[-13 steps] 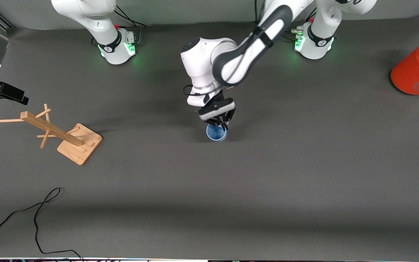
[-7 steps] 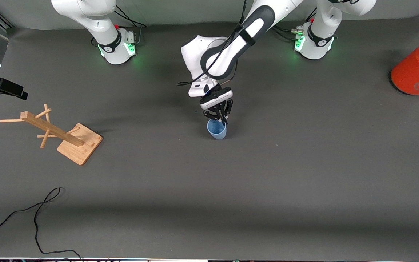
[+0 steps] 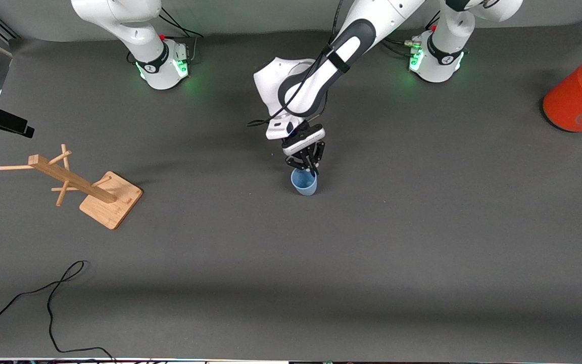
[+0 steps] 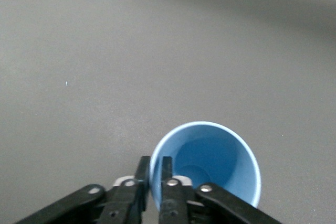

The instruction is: Rotate and upright cup with both arms

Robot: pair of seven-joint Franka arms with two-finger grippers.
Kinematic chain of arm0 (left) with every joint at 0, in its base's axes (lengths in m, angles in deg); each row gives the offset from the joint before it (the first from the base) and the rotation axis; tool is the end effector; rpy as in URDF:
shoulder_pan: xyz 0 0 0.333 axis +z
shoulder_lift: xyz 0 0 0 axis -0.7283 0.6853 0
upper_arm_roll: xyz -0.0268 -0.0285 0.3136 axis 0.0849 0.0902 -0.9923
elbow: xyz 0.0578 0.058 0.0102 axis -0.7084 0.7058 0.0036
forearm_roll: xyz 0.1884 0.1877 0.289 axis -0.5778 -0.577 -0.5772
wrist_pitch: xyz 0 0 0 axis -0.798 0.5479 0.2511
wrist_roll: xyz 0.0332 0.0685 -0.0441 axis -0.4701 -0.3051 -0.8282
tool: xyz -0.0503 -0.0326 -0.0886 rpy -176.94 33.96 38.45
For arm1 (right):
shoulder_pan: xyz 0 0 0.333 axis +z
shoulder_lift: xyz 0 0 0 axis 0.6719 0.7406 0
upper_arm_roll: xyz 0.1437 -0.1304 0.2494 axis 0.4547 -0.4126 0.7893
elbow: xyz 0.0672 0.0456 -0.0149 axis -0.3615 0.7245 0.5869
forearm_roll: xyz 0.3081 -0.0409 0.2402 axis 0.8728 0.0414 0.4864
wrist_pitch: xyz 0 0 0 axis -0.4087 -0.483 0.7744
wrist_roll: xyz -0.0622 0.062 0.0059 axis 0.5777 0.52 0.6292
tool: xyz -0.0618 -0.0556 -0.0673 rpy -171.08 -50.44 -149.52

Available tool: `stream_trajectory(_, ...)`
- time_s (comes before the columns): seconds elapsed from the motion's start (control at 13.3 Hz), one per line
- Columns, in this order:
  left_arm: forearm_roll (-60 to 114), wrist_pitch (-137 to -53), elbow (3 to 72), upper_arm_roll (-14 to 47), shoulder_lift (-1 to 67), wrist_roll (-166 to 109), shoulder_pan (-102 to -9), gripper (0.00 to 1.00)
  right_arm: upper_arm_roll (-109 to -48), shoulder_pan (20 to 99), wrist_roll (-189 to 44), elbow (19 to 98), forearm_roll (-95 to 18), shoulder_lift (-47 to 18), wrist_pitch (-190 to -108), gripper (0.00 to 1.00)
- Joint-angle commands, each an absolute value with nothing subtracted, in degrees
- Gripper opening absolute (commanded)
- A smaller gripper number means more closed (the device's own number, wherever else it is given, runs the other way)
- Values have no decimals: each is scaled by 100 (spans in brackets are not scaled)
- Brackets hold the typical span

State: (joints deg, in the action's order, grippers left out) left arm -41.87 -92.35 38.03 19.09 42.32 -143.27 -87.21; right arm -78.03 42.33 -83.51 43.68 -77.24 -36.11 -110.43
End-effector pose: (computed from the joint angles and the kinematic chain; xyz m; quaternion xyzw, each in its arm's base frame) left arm 0.3742 -0.5305 0.2314 -0.9131 -0.2240 -0.3207 0.1153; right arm 0.5369 -0.0501 0.6384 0.9922 -0.0956 -0.0779 0.0179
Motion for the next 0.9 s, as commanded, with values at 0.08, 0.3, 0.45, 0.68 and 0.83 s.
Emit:
stream_trajectory(0.08, -4237, -9213, 3668, 1839, 4131, -14103, -8779, 100, -7820, 4257, -8333, 4285, -7758, -3577, -11009, 100)
stream_trajectory(0.3, -3503, -9125, 3037, 1813, 4122, -13120, -8743, 100, -7820, 4248, -8333, 4285, -7767, -3586, -11001, 100)
stream_trajectory(0.45, -2790, -8671, 2317, 1804, 4122, -12067, -8656, 100, -7846, 4213, -8324, 4285, -7758, -3586, -11009, 100)
stream_trajectory(0.68, -1902, -8264, 1332, 1813, 4113, -10336, -8201, 100, -7890, 4204, -8324, 4285, -7749, -3551, -11079, 100)
stream_trajectory(0.83, -1191, -8062, 918, 1822, 4016, -8991, -7674, 100, -7916, 4204, -8307, 4285, -7749, -3524, -11097, 100)
